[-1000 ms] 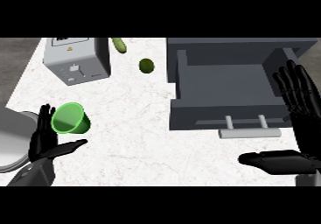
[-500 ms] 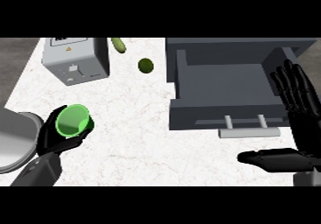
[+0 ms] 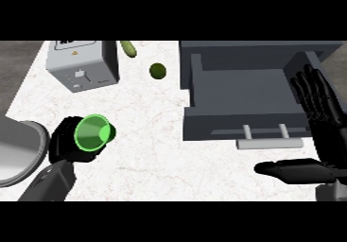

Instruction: Pick up the cup, place it into the drawer and close the drawer

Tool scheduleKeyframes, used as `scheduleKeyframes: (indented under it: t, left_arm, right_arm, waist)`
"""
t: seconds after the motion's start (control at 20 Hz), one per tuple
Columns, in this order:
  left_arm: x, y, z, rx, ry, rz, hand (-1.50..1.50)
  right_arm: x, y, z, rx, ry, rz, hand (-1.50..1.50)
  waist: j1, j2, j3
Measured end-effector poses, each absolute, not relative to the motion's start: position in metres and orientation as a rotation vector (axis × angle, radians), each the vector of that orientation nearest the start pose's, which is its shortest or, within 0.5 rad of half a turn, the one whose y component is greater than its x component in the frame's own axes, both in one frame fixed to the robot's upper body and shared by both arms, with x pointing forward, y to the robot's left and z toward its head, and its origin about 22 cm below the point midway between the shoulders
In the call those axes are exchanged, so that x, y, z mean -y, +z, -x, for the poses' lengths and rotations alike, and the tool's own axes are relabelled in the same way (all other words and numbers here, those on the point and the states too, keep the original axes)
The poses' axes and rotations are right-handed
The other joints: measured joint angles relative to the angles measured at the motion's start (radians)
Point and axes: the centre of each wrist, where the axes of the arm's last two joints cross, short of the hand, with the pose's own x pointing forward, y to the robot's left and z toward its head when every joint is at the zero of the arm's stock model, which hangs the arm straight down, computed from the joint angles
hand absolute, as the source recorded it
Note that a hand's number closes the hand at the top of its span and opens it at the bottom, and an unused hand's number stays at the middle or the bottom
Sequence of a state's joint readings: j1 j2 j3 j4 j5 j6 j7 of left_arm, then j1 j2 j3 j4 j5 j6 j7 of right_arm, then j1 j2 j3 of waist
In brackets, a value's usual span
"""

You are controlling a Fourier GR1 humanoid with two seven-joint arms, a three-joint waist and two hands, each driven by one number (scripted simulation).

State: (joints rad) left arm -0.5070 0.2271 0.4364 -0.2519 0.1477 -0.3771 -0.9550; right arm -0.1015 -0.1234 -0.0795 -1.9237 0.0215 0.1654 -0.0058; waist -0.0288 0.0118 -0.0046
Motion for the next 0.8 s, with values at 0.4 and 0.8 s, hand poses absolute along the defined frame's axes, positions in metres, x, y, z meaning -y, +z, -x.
scheduleKeyframes:
  t: [0.4,0.8]
  left_arm:
    - [-0.316,-0.125,-0.287,1.855,0.354,0.128,1.5]
    - [-0.295,-0.092,-0.325,1.982,0.264,0.225,1.5]
  right_arm:
    - [0.27,0.118,-0.243,2.012,0.264,0.051,-1.5]
    - [0.277,0.111,-0.238,1.999,0.246,0.071,-1.5]
  waist:
    - [0.006,-0.004,0.001]
    - [0.021,-0.012,0.004]
